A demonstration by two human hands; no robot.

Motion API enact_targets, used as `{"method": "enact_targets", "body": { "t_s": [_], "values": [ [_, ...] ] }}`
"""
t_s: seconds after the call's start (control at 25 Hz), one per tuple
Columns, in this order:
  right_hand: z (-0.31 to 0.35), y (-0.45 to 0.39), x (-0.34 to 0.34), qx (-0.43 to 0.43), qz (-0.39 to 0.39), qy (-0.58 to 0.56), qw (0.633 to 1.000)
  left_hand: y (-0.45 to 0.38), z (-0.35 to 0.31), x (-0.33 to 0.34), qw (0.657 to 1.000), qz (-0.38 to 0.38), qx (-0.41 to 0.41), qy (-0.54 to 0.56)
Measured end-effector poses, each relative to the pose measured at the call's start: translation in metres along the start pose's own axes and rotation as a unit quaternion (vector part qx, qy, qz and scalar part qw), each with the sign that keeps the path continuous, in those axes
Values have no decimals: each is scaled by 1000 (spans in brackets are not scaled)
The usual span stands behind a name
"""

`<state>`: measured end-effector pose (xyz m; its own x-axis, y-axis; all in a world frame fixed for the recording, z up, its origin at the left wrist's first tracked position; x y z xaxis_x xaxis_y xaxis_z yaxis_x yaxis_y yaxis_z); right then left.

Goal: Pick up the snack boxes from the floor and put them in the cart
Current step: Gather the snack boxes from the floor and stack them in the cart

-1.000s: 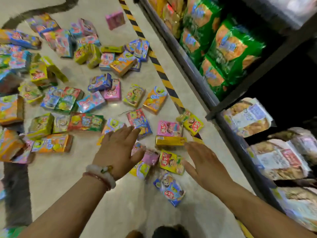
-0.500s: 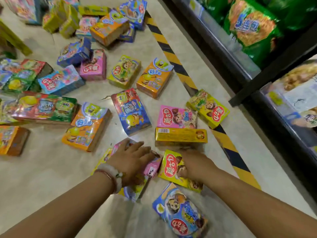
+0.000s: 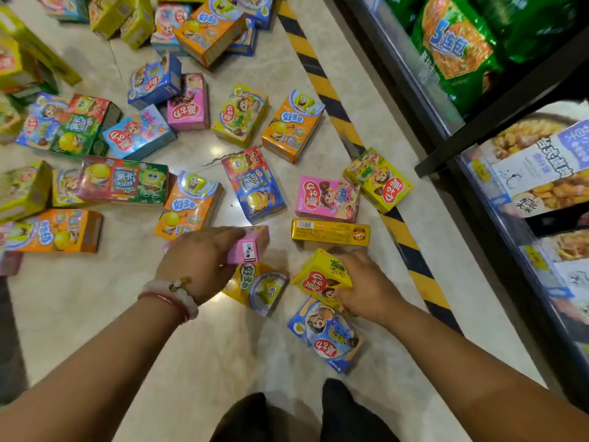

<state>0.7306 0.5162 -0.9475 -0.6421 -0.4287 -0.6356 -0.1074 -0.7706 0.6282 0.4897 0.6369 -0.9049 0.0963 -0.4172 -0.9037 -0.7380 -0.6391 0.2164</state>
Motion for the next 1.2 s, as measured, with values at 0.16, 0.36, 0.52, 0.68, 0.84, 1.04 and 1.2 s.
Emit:
{"method": "enact_targets", "body": {
  "t_s": [0.16,0.36,0.52,0.68,0.84,1.04,1.2],
  "values": [
    [62,105,-74,83,-39,-215,972,54,-26,-126,982,-49,-159,86],
    [160,208,-209,112,-63,-518,845,77,-108,-295,923,-142,-232,271],
    [238,281,-319,59,-80,-548,831,93,-163,-412,846,-178,-270,423],
    [293,355,-414,12,-91,-558,825,117,-208,-503,753,-206,-244,575],
    [318,432,-466,-40,-113,-563,818,148,-253,-570,729,-246,-214,602],
    [324,500,-462,-71,-117,-597,790,185,-293,-601,708,-216,-157,654],
    [331,547,-443,-67,-143,-626,764,204,-314,-612,725,-185,-106,655]
  ]
}}
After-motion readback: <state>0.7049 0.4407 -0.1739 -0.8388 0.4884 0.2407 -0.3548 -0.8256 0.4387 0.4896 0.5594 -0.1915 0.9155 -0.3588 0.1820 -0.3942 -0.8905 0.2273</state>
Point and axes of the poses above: each hand's wrist, its own y-axis away from the middle knuckle, its own x-axis out of the palm, z = x × y, the point moved 1 cm from there along -y, towards the middle knuckle, and after that the axes turned 1 degree about x, right-handed, at the moved point
